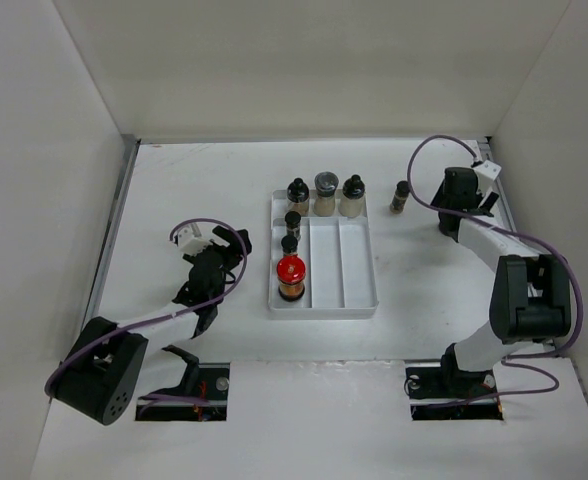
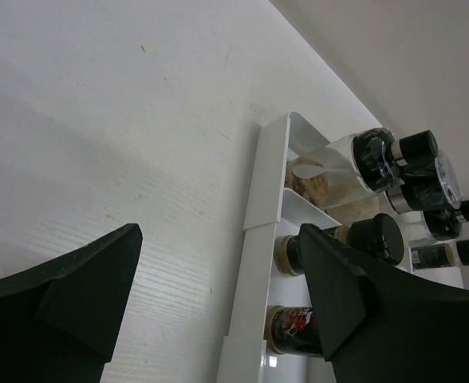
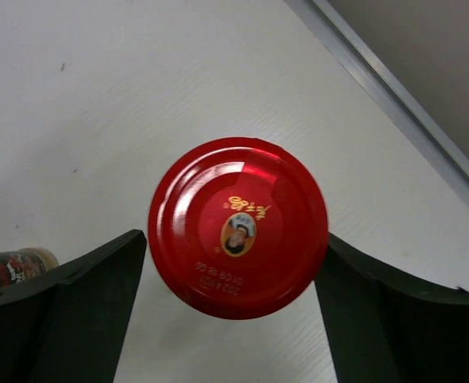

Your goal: Organize the condiment bottles

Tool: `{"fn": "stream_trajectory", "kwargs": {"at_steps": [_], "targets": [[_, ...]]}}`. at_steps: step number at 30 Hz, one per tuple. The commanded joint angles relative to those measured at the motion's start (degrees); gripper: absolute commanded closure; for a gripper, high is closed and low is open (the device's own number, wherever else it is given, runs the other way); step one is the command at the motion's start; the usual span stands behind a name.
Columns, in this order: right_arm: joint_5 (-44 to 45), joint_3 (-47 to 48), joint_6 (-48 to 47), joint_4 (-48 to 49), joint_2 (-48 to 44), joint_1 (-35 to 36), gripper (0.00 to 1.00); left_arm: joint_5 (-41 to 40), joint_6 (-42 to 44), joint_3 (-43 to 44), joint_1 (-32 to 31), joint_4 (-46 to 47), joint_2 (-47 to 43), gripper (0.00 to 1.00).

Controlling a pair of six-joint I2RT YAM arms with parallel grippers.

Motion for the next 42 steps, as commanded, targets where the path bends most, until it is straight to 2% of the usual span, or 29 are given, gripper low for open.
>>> {"fn": "stream_trajectory", "kwargs": {"at_steps": [1, 5, 9, 14, 20, 23, 27, 31, 38, 42], "targets": [[0.55, -0.57, 0.25, 7.17, -1.14, -0.28, 0.16, 0.62, -1.06, 1.35, -0.19, 3.20, 0.21, 0.21], [4.33, -4.00, -1.59, 13.94, -3.68, 0.34, 0.31, 1.06, -1.24, 1.53, -0.19, 3.20, 0.56, 0.21], [5.22, -5.40, -1.33, 14.13, -6.49, 1.83, 0.38, 1.15, -1.50, 1.53, -0.19, 3.20, 0.56, 0.21], [6.36, -7.78, -1.33, 12.64, -13.95, 7.53, 0.39, 1.24, -1.50, 1.44, -0.19, 3.20, 0.56, 0.21], [7.94, -7.69, -3.35, 7.36, -24.33, 19.30, 0.39, 1.24, -1.50, 1.44, -0.10, 3.20, 0.47, 0.21], [6.54, -5.94, -3.00, 7.45, -25.84, 26.24, 0.39, 1.24, -1.50, 1.53, -0.01, 3.20, 0.65, 0.21], [4.61, -1.64, -4.22, 11.38, -20.84, 35.74, 0.39, 1.24, -1.24, 1.53, 0.08, 3.29, 0.48, 0.21], [3.37, 2.32, -4.93, 17.37, -13.38, 41.55, 0.40, 0.89, -0.89, 1.26, 0.08, 3.29, -0.14, 0.21], [1.26, 9.79, -4.93, 19.57, -1.42, 44.90, 0.40, 1.24, -0.89, 1.44, -0.01, 3.37, 0.21, 0.21], [1.70, 10.85, -4.93, 20.01, 2.28, 45.17, 0.40, 1.24, -0.97, 1.44, -0.01, 3.37, 0.21, 0.21]]}}
